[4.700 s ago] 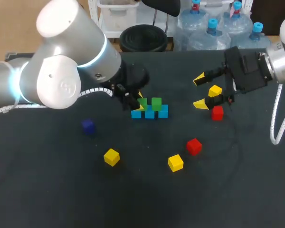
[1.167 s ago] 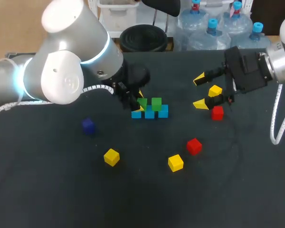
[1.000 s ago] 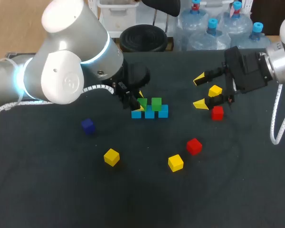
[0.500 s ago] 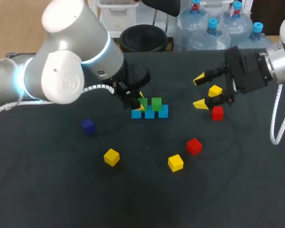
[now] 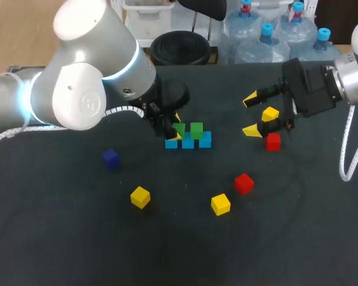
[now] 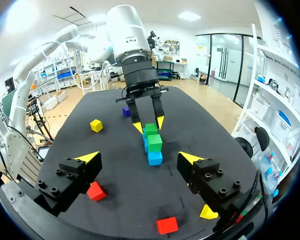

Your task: Place the blue cubes, place green cubes on the blue cubes, place the yellow cubes on the green cubes, then place the red cubes on the yellow cubes, and place purple cube on the red cubes.

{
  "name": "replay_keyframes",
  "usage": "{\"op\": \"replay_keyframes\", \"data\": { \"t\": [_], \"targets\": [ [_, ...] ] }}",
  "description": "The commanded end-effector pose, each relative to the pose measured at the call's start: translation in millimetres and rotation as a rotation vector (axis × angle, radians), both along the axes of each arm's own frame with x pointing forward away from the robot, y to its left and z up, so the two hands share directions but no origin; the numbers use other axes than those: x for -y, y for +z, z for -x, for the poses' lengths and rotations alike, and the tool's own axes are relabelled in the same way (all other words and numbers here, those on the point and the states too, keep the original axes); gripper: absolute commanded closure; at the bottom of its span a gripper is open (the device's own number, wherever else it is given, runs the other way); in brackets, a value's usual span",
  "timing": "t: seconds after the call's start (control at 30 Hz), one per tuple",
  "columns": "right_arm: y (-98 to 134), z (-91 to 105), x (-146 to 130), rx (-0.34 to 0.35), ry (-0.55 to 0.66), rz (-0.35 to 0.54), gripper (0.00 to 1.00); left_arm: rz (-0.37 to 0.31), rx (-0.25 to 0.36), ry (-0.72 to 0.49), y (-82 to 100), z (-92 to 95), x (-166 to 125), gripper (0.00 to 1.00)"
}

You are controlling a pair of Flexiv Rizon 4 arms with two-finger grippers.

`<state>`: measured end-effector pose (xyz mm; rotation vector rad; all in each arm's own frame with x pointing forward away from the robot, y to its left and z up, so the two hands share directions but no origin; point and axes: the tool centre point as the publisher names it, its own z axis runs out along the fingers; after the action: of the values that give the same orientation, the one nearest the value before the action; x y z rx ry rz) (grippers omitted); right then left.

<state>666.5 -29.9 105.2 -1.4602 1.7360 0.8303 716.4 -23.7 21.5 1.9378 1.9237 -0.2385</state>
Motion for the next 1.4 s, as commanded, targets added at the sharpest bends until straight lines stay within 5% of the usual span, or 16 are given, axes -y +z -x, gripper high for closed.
{"op": "replay_keyframes", "data": {
  "t": [0.03,0.13,0.2,0.7,1.07,1.4],
  "targets": [
    [-0.5,-0.2,-0.3,0.001,0.0,-0.002,0.0,-0.004,0.002,0.001,3.8,-0.2,-0.3,0.24],
    [-0.5,-0.2,-0.3,0.001,0.0,-0.002,0.0,-0.002,0.009,0.006,10.4,0.6,-2.6,0.04],
    [-0.5,-0.2,-0.3,0.001,0.0,-0.002,0.0,-0.003,0.017,0.009,15.8,1.2,-4.3,0.0],
    [-0.5,-0.2,-0.3,0.001,0.0,-0.002,0.0,-0.003,0.079,0.083,63.9,7.5,-26.8,0.0],
    [-0.5,-0.2,-0.3,0.001,0.0,-0.002,0.0,-0.016,0.117,0.099,83.4,19.3,-49.4,0.0],
    [-0.5,-0.2,-0.3,0.001,0.0,-0.002,0.0,-0.015,0.188,-0.086,91.7,41.4,-67.8,0.0]
  ]
}}
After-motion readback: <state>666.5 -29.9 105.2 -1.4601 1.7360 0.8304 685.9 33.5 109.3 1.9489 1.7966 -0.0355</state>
